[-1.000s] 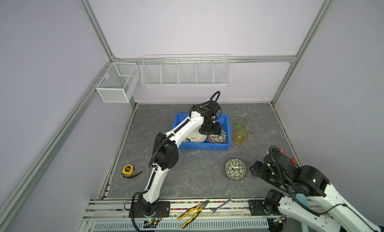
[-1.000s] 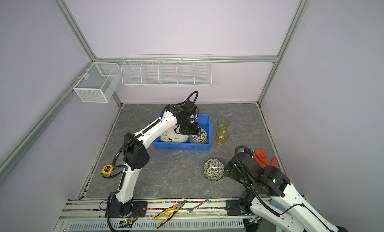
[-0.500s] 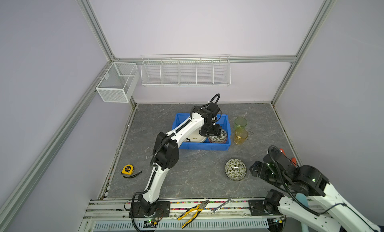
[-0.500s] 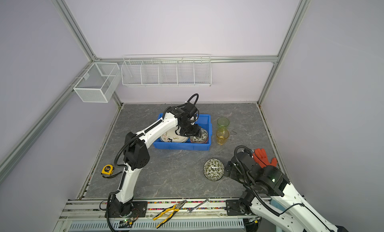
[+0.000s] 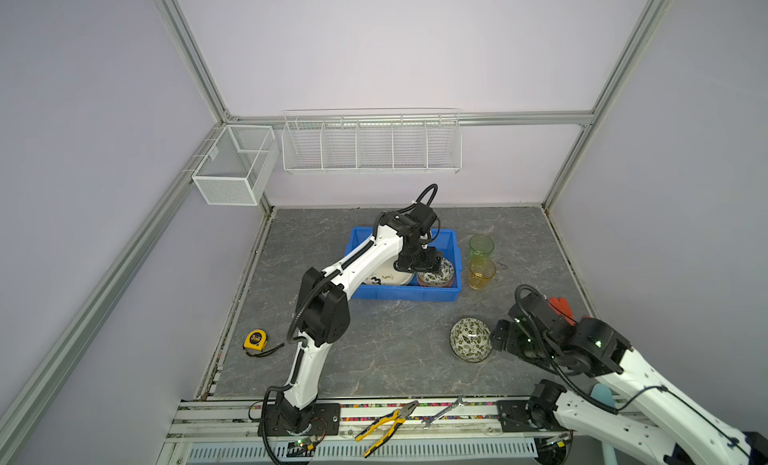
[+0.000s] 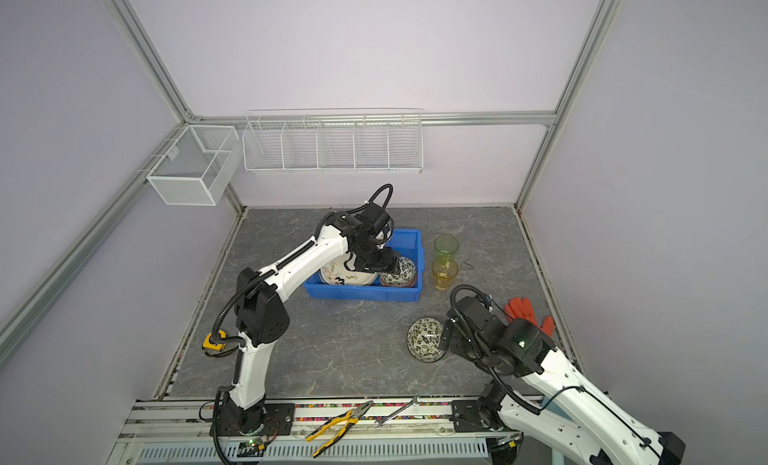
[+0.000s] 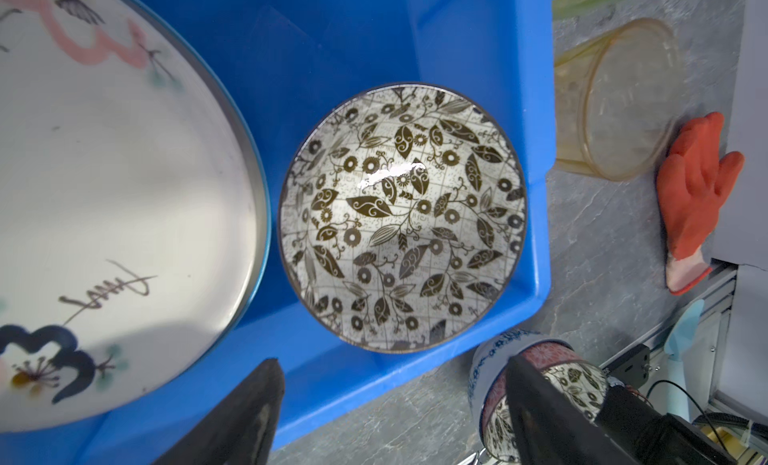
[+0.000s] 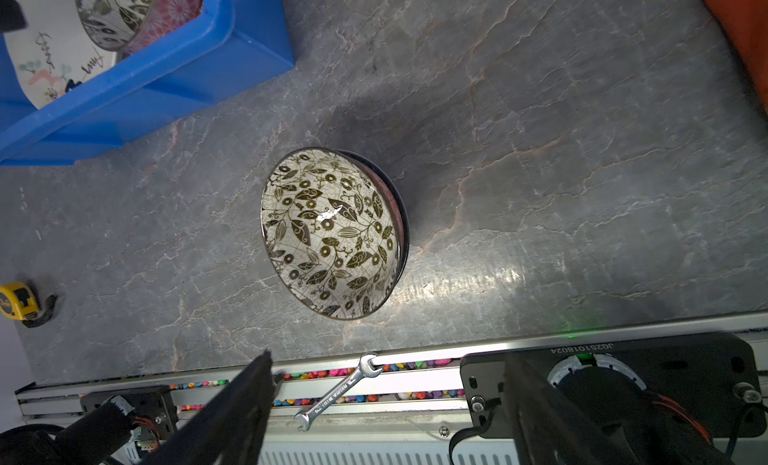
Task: Place the mixed dishes into the plastic bin
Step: 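Withdraw the left gripper from the bin while the right moves to the leaf bowl, then close the right gripper on the leaf bowl rim while the left draws back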
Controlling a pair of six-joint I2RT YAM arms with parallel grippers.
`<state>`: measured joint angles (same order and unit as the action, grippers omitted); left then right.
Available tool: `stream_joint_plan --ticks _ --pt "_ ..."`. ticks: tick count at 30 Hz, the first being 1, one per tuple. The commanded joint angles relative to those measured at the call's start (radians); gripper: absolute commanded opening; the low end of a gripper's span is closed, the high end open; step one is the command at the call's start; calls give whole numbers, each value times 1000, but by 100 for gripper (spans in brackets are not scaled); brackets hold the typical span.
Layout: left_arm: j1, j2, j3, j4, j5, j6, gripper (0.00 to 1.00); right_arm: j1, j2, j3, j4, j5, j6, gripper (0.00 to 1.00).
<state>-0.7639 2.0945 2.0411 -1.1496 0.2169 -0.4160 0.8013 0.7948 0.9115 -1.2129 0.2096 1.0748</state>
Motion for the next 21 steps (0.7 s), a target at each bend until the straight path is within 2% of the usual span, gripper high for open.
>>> stream_joint_plan --ticks 1,8,11,21 --pt "1 -75 -40 -12 -52 3 89 4 53 -22 62 -30 -45 91" --pt "7 -210 -186 21 -95 -6 96 -34 143 -44 109 -67 -107 100" --pt "19 -264 -248 29 -107 -12 97 -71 161 -81 151 -115 -132 94" --pt "80 -465 -479 64 -140 -55 97 -121 258 -95 208 -168 -210 78"
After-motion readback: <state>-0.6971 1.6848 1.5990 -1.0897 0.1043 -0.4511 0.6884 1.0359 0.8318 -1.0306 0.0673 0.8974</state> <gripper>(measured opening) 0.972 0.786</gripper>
